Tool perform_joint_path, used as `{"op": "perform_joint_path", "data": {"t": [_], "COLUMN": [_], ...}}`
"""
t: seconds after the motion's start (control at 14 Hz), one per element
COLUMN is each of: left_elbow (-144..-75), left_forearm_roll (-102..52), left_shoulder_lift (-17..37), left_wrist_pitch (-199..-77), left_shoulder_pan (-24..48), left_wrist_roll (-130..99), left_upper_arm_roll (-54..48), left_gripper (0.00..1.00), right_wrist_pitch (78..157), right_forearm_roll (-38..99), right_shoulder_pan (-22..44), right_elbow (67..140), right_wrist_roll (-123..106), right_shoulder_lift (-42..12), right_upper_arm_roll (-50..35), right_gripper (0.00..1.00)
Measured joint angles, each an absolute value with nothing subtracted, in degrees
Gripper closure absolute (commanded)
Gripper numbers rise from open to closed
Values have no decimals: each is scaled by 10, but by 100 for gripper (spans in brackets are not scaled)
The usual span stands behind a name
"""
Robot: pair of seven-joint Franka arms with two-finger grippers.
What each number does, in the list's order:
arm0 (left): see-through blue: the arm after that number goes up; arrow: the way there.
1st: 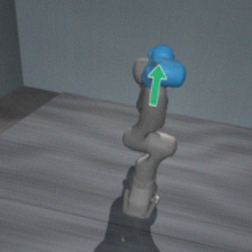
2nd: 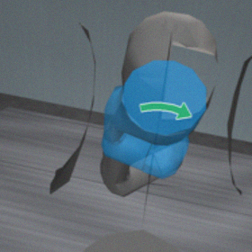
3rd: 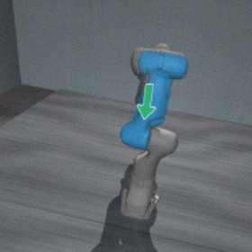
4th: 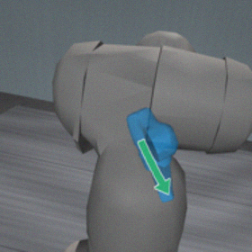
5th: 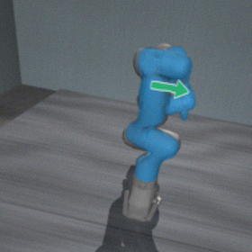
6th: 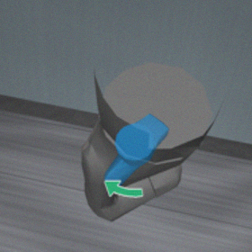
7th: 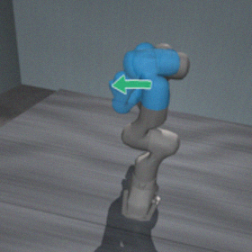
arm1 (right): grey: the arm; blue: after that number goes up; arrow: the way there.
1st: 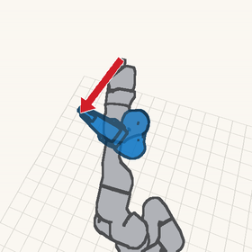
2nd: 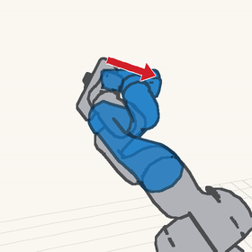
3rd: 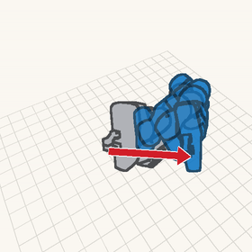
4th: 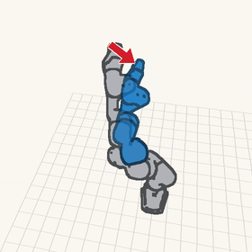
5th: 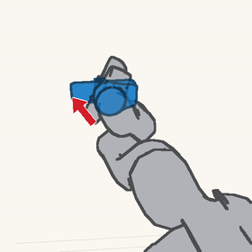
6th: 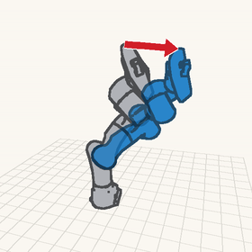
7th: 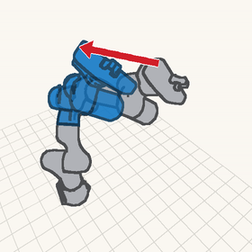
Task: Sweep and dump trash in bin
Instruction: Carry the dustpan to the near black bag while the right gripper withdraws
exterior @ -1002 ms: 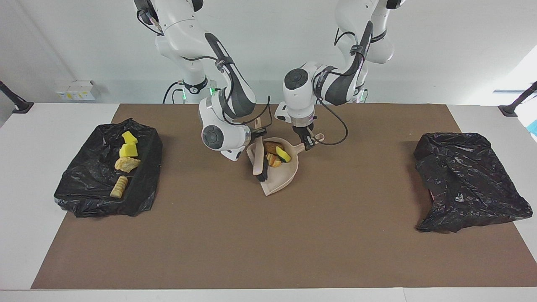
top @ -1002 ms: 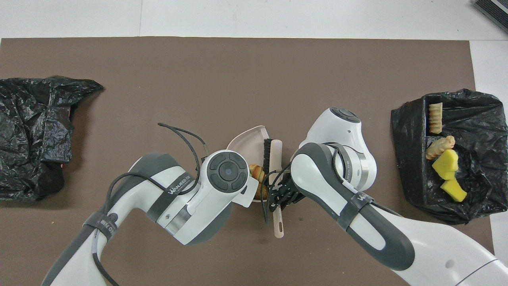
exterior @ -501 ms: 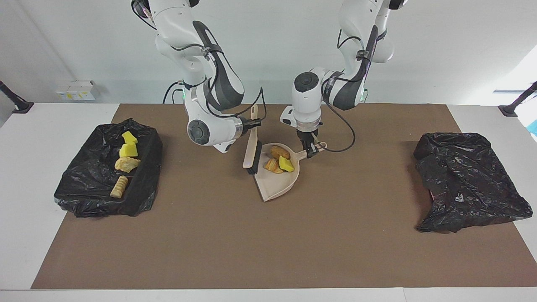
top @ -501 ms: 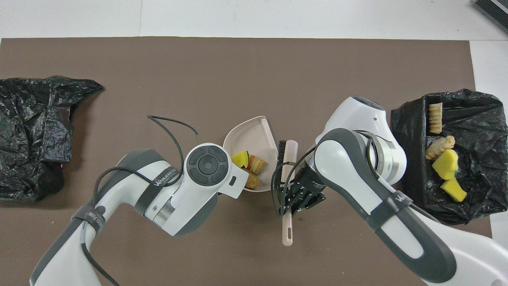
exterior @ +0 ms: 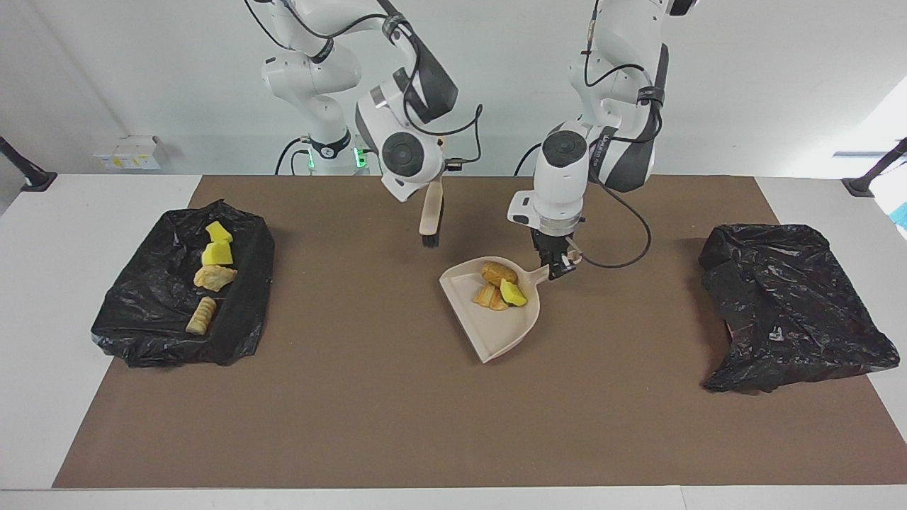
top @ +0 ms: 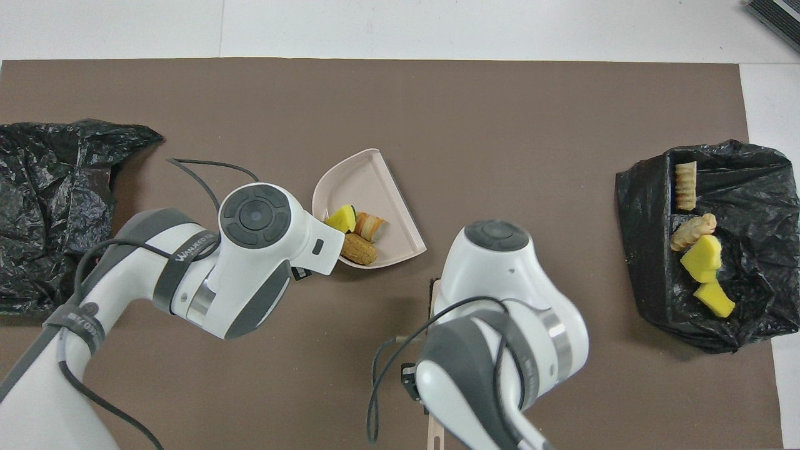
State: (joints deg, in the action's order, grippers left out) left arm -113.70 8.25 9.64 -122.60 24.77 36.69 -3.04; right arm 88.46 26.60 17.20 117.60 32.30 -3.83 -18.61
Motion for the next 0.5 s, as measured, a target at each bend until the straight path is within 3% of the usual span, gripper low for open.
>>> {"op": "perform_joint_path", "data": {"t": [0.21,0.5], "left_elbow": [-1102,-1068], "left_forearm_roll": [82,82], "left_shoulder_lift": [95,95], "left_wrist_pitch": [-1185,-1174], "left_shoulder_pan": [204,129], "left_wrist_roll": [430,549], "left_upper_arm_roll": [-27,-25], "left_gripper": [100,100], "right_wrist_pitch": [969,1030], "right_forearm_roll": [260,253], "right_shoulder_pan": [240,263], "right_elbow": [1251,1282], "right_wrist_roll": [332,333], "right_shoulder_lift": [-19,-38], "right_upper_arm_roll": [-188,-188], "right_gripper": [100,100]}}
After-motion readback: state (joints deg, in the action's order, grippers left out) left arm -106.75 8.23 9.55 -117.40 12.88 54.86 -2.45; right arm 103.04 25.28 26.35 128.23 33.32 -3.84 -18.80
